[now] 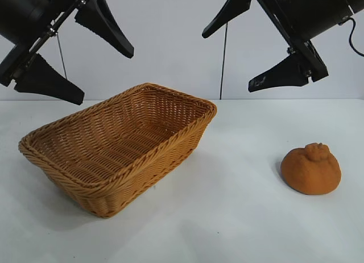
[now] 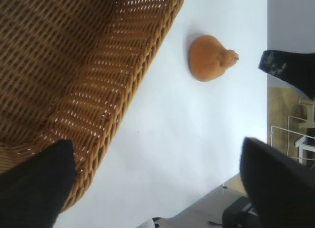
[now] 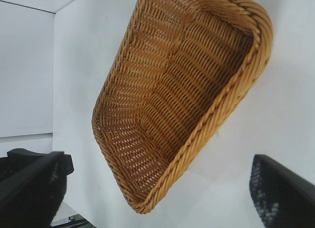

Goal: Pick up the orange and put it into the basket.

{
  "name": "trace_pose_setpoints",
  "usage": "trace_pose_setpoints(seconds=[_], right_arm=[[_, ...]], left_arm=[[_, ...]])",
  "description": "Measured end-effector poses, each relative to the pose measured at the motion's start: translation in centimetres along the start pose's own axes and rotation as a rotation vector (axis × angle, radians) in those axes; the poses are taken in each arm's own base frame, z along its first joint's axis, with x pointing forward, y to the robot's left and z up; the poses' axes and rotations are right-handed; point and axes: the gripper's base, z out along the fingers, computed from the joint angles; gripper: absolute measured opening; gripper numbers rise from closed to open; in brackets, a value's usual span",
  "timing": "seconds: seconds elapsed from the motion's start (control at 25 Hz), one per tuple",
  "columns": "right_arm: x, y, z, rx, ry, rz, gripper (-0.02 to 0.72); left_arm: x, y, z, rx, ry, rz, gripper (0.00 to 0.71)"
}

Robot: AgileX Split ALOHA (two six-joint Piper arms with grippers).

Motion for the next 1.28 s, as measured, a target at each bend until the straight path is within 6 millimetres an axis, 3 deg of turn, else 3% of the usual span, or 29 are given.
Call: trace_pose_setpoints(seconds=[1.12,1.28], right_arm=[[-0.01,0.0,0.0,0.0,-0.001,0.0,0.694],[-0.01,0.0,0.0,0.0,-0.001,0.0,0.694]], left_arm=[[-0.49,0.12,-0.03,-0.01,-0.052,-0.003,0.644],[-0.59,0.12,-0.78,-0.017,-0.071,-0.014,0.644]])
